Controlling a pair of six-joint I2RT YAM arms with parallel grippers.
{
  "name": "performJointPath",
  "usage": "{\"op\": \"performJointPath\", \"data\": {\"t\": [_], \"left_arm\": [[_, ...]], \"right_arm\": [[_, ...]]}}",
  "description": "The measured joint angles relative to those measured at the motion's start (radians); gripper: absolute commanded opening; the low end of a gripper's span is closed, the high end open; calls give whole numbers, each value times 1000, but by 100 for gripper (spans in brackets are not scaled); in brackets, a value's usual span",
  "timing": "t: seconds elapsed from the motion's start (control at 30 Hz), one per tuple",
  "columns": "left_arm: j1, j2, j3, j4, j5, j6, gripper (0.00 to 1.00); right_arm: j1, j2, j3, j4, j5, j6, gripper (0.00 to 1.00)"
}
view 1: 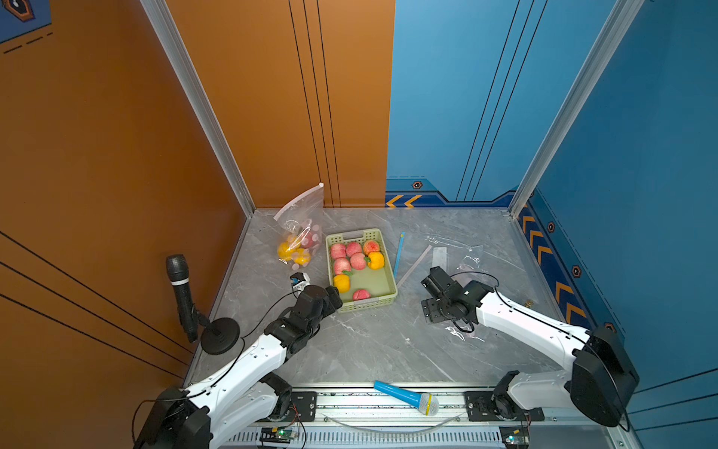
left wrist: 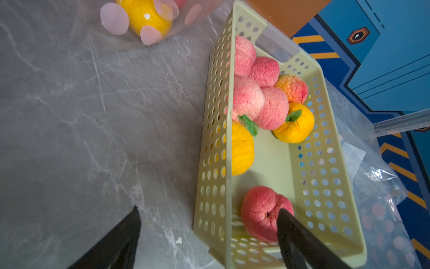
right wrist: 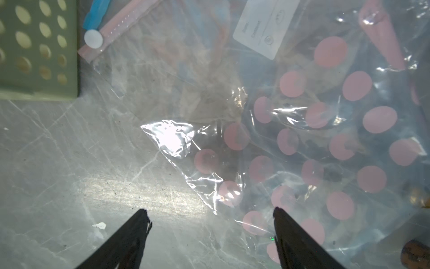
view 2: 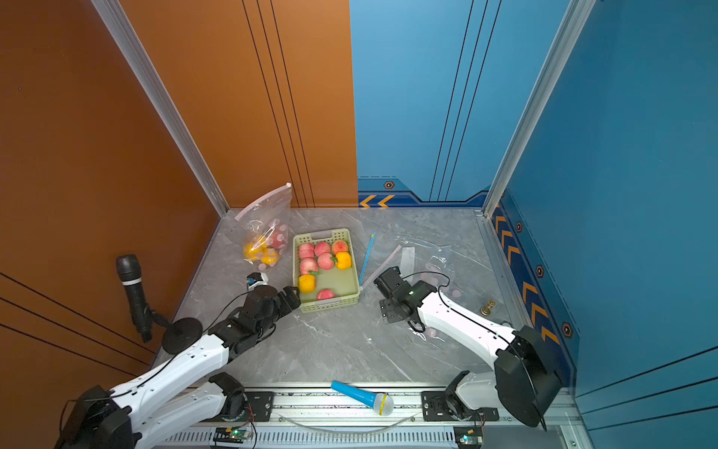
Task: Place the peach in a zip-top bag and seal the zipper
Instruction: Move the basket to the center of the board.
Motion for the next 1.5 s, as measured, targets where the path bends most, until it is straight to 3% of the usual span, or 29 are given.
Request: {"op": "performJointPath", "data": {"t": [0.27,0.57,0.9,1.13,1.3,1.5], "left_arm": [[40,212,91,94,113,74,93],[51,364,170,169,150,116,92],[55,554,301,224,184,126,92],[59,637,410,244,199,127,93],[59,647,432,247,201,129,94],[59,605,436,202,201,143,96]], "right_arm": [[27,162,1,43,43,-23,94],[-53,246,3,141,47,-22,87],[-137,274,5,236,8,-13,60],[-177,285,7,273,-30,-18,25],[-188,274,6,271,-51,-23,7],[-187,188,6,255,-55,-27,0]]}}
